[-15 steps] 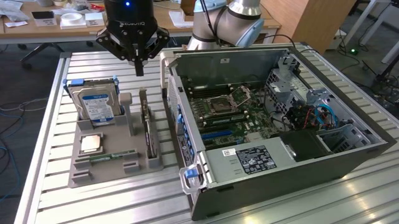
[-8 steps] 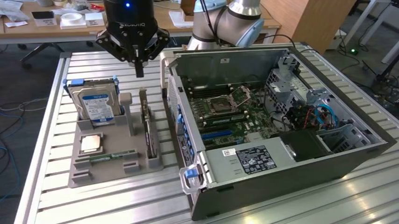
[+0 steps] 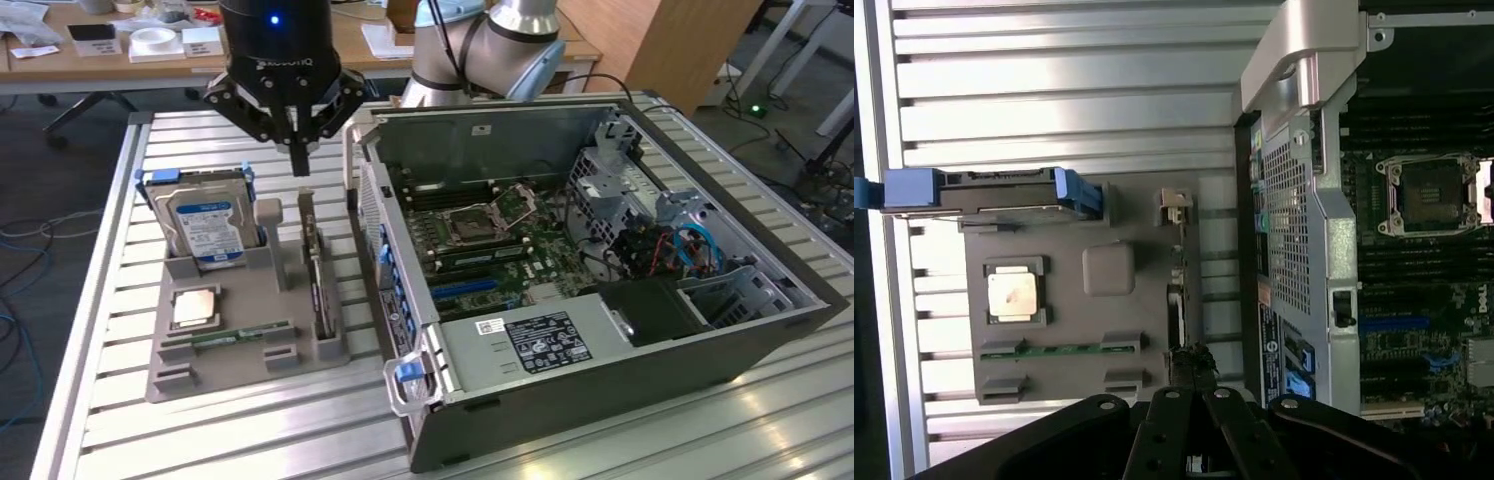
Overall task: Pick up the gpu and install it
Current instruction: 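Reach for the gpu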
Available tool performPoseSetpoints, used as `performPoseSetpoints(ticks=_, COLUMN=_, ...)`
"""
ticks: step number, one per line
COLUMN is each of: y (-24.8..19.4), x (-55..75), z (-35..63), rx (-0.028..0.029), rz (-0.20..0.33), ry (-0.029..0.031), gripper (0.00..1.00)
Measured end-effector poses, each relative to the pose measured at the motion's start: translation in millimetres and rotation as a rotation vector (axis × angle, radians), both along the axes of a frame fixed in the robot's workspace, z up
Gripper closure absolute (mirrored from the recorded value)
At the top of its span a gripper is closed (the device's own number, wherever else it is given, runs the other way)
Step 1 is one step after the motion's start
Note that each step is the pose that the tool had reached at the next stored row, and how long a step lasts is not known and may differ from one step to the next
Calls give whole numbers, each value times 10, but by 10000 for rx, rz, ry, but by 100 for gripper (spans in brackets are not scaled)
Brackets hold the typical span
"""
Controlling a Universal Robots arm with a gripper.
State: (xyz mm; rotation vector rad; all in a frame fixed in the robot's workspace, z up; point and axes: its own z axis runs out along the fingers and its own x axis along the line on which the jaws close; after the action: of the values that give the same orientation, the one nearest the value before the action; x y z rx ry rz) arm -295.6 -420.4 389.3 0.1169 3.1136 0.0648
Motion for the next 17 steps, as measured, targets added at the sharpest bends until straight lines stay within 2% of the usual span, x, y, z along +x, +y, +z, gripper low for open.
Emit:
performPoseSetpoints(ticks=4, y=-74, x=0, z=0, rx=-33, rz=1, ry=1, gripper=89)
performPoseSetpoints(ticks=8, y=-123, x=-1, z=0, rx=-98, rz=0, ry=1, gripper=89)
performPoseSetpoints(ticks=10, y=-127, x=-5, z=-2, rx=-124, rz=0, ry=0, gripper=89)
performPoseSetpoints(ticks=17, y=-128, x=-43, z=-14, rx=-127, rz=0, ry=1, gripper=89)
